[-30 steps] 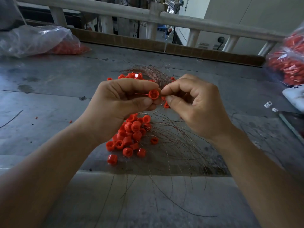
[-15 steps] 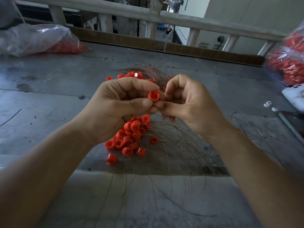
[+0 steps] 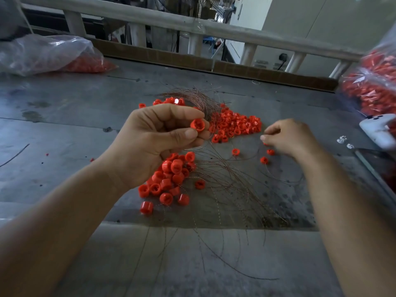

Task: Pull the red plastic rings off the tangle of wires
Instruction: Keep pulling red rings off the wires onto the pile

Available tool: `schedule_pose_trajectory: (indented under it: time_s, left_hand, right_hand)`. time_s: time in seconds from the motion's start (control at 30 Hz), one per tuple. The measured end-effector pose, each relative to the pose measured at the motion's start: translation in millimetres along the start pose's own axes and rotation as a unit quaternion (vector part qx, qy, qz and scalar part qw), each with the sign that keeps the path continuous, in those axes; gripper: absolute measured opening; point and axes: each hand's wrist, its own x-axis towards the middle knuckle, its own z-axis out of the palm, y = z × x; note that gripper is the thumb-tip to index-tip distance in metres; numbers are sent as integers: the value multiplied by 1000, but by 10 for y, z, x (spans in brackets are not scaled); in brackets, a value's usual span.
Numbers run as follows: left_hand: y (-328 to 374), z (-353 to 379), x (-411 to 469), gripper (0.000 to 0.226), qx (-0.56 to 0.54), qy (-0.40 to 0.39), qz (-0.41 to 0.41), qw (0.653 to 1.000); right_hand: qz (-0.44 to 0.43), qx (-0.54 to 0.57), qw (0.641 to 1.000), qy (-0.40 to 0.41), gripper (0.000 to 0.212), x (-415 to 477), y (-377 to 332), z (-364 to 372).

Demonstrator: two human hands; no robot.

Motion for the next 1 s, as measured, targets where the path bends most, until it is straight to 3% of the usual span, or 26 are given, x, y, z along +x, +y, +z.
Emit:
schedule_pose_trajectory:
  time_s: [0.2, 0.33, 0.47, 0.57, 0.77, 1.0]
  left_hand:
    - [5, 1, 6, 23, -4, 2, 3, 1000]
    - [-3, -22, 18, 23, 8, -1, 1, 1000]
    - [-26, -33, 22, 27, 32, 9, -1, 999]
    - [-38, -33, 24, 27, 52, 13, -6, 999]
    - [-64, -34, 34, 26, 76, 22, -22, 997]
    - [-69, -40, 31, 18, 80, 29, -16, 996]
  right_hand:
    - [-6, -22, 1000, -15, 6, 28, 45, 47]
    - [-50, 89, 994, 50, 13, -20, -42, -1]
    - [-95, 354, 930, 24, 10, -238, -335, -145]
    - [-165, 440, 882, -37, 8, -456, -548, -191]
    - [-240, 485, 834, -106, 21, -685, -760, -99]
    - [-292, 468, 828, -96, 18, -732, -810, -22]
